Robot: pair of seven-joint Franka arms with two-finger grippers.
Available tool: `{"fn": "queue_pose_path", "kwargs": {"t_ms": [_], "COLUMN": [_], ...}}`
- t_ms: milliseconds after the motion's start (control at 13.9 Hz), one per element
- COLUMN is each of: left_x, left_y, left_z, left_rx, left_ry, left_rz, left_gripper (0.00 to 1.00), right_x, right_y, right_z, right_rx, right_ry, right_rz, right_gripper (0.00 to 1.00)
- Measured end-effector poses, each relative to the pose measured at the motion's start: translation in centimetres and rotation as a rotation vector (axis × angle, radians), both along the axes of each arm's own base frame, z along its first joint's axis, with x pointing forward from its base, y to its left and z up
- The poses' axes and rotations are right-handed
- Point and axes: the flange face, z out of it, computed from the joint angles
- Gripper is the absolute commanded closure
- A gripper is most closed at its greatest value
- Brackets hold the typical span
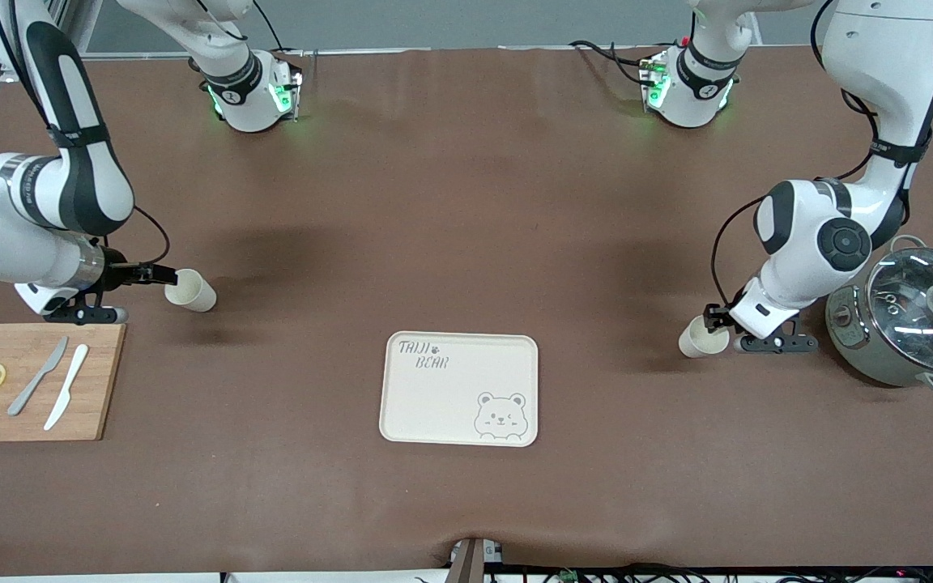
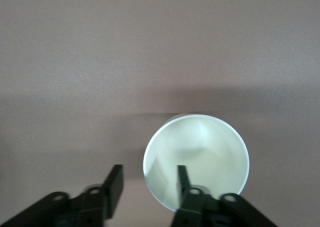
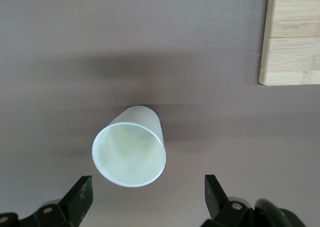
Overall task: Place white IKEA cup upright on tray with both arms
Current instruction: 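Close both grippers around the rims of the white paper cups, then carry the cups with both grippers over the bear tray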
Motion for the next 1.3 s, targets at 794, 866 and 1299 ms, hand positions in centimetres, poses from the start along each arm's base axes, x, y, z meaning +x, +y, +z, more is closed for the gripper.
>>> {"fn": "queue_pose_path", "kwargs": {"t_ms": [794,866,1299], "left_x": [0.2,0.2,-0.6], "left_y": [-3.0,-4.9,-20.4], "left_z": [1.1,2.1,9.4], "left_rx": [-0.022,-0.036,-0.106], "left_ry": [-0.015,-0.015,0.040], "left_rz": [0.015,0.049,0.292], "left_gripper": [1.00,1.00,1.00], "right_x": [-2.5,-2.5,-1.5], "right_y": [0.2,0.2,0.1], "right_z": [-4.8,-4.9,-3.1], "right_rx": [-0.019,-0.019,-0.008], "right_ry": [-0.093,-0.091,-0.042], "right_rz": [0.000,-0.001,0.004], "right_gripper": [1.00,1.00,1.00]}}
